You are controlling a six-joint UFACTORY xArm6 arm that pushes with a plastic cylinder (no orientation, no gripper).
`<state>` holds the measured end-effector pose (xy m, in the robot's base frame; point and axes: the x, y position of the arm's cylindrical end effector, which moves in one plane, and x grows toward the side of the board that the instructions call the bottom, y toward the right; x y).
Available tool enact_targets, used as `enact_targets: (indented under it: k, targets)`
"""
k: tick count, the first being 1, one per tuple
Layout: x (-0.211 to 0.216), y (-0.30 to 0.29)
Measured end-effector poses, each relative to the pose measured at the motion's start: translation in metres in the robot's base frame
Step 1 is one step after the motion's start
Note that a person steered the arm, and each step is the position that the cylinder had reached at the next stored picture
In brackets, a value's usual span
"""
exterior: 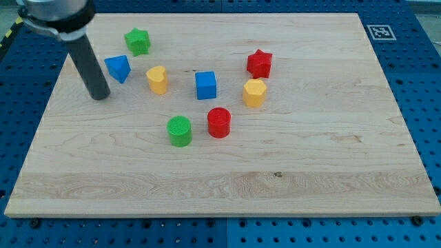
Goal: Push the triangle left to the green star
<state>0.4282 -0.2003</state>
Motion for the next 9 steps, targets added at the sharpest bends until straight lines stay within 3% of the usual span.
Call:
enact_targets:
  k: [4,9]
  targets:
    - [-0.045,0.022]
    - [-0.069,-0.017]
